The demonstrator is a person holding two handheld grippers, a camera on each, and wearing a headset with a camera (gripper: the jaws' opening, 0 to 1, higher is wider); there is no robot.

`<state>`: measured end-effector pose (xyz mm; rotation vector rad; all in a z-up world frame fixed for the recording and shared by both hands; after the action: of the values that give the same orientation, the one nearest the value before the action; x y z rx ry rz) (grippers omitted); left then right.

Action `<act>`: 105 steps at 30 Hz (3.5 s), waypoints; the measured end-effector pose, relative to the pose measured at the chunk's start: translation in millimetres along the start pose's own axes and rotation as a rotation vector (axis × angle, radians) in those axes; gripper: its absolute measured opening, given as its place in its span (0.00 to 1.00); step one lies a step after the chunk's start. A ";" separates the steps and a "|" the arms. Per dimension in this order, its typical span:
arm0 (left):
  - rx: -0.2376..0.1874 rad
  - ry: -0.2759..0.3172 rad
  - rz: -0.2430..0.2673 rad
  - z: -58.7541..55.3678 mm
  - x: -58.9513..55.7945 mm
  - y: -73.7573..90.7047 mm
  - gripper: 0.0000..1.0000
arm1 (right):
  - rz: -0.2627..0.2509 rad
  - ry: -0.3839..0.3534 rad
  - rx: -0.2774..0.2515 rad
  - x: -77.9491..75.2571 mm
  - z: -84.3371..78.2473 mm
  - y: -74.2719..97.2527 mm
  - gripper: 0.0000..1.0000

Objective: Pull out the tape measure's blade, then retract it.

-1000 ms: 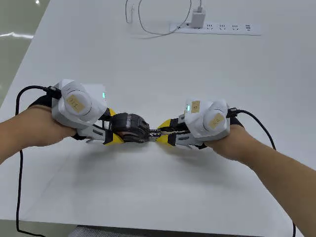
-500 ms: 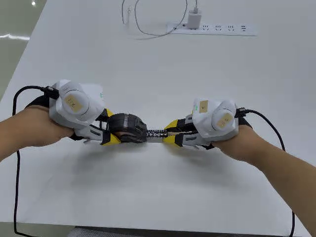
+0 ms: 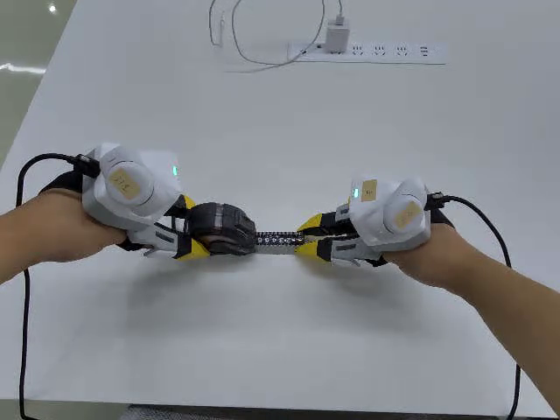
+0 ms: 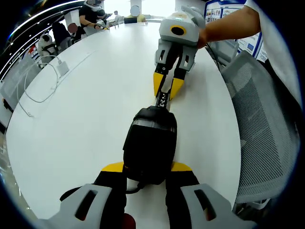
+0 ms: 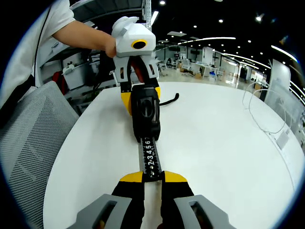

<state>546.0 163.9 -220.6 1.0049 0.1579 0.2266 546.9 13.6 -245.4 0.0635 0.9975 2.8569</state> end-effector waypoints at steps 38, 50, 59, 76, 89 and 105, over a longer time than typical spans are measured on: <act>0.010 -0.006 -0.003 0.9 1.0 -0.9 0.26 | -0.029 -0.015 0.033 -2.9 -19.5 28.3 0.08; 0.013 -0.009 -0.005 1.2 0.6 -1.3 0.26 | -0.037 -0.021 0.046 -4.3 -27.2 38.5 0.08; 0.012 -0.008 -0.004 1.5 0.5 -1.5 0.26 | -0.048 -0.025 0.061 -6.5 -35.9 49.1 0.08; 0.013 -0.008 -0.004 1.3 -0.1 -1.4 0.26 | -0.053 -0.029 0.077 -6.9 -44.7 59.9 0.08; 0.017 -0.004 -0.003 1.0 0.4 -1.1 0.26 | -0.063 -0.038 0.086 -8.6 -51.6 69.7 0.08; 0.020 -0.004 -0.005 1.3 0.3 -1.1 0.26 | -0.065 -0.032 0.104 -11.3 -57.6 82.7 0.07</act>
<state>546.7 162.5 -220.8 1.0249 0.1593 0.2188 545.8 -87.6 -239.0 0.0836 1.1200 2.7355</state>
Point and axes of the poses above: the centre of the closed fingertips' face, and the gripper's own axes: y roughly backward along the fingers, x roughly to its left, z roughly out of its top, the point moved 3 cm from there along y, roughly backward along the fingers, and after that the axes turned 2 degrees about -z, right-handed, at the moved point
